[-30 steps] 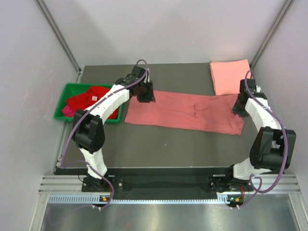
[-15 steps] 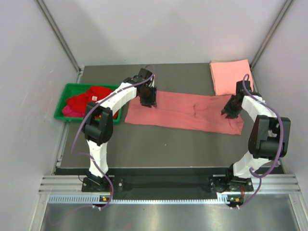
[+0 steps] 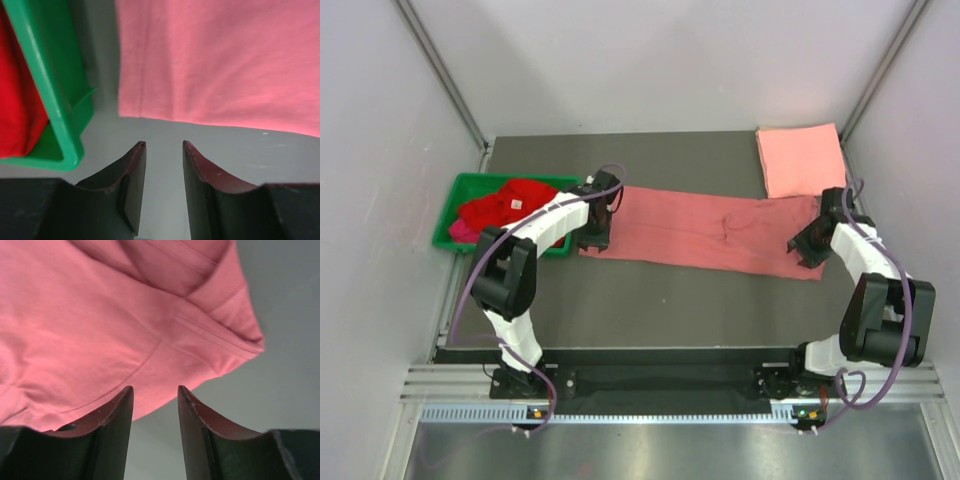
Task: Fold and stack the t-shirts
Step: Fold the tshirt
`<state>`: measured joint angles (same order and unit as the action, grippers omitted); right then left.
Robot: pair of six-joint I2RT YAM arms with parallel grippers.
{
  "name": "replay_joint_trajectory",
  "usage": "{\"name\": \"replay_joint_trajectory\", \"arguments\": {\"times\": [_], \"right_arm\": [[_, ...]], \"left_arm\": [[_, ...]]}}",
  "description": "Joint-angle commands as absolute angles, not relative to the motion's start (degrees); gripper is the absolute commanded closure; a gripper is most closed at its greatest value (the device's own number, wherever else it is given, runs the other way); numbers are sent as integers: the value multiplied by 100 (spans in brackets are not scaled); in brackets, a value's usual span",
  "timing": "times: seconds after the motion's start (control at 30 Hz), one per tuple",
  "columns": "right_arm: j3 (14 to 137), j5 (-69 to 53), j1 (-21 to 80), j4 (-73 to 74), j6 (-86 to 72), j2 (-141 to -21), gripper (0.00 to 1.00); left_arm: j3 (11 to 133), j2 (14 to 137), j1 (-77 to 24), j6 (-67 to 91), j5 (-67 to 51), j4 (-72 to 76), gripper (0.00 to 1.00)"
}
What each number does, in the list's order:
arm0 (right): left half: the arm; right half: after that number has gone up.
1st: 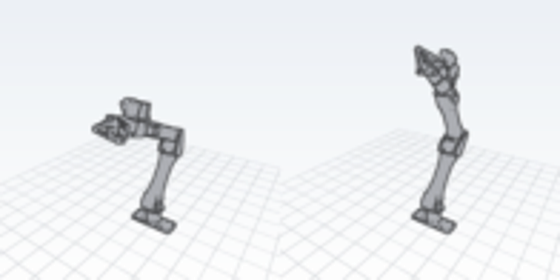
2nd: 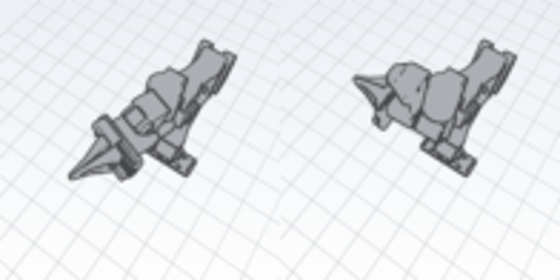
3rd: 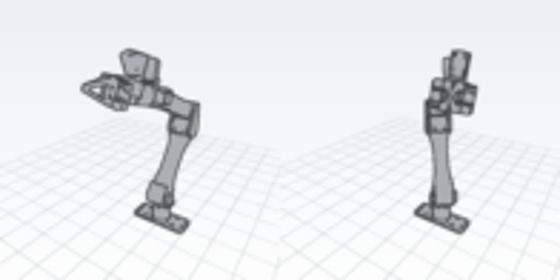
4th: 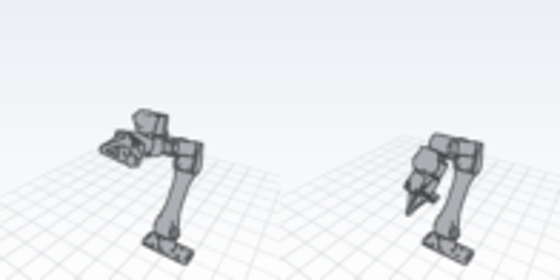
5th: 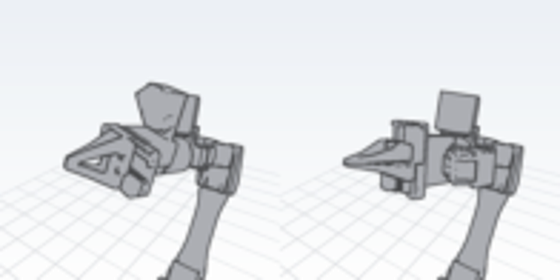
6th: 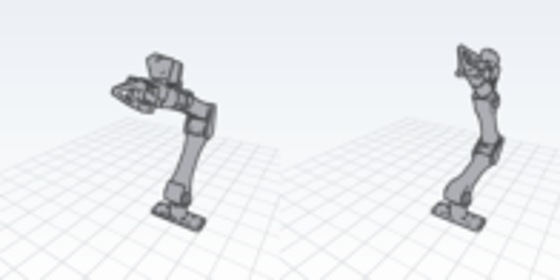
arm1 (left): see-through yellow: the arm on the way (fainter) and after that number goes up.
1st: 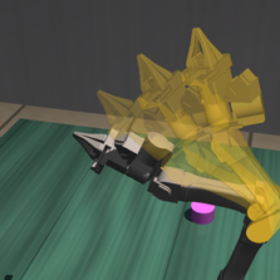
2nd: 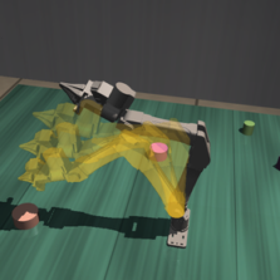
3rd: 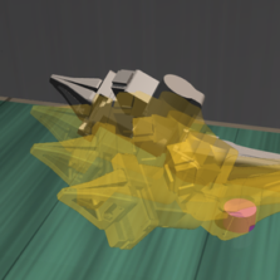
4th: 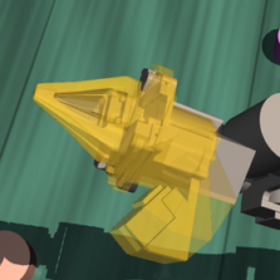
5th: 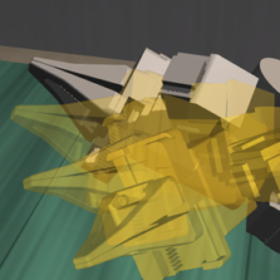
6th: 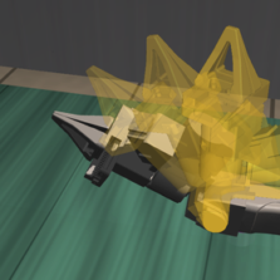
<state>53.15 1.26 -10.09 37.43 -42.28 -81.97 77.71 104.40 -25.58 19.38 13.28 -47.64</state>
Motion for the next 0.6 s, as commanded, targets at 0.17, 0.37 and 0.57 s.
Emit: {"name": "replay_joint_trajectory", "arguments": {"times": [0.17, 0.37, 0.57], "right_arm": [[4791, 940, -1318, 3560, -4254, -7911, 57], [4650, 844, -1424, 3340, -4254, -8129, 57], [4457, 1045, -1441, 3130, -4307, -8235, 58]], "left_arm": [[7804, 10433, -2505, 1916, 1926, -4904, 58], [7892, 10204, -2522, 1951, 1688, -5009, 59], [7937, 10029, -2575, 1916, 1740, -5194, 59]]}}
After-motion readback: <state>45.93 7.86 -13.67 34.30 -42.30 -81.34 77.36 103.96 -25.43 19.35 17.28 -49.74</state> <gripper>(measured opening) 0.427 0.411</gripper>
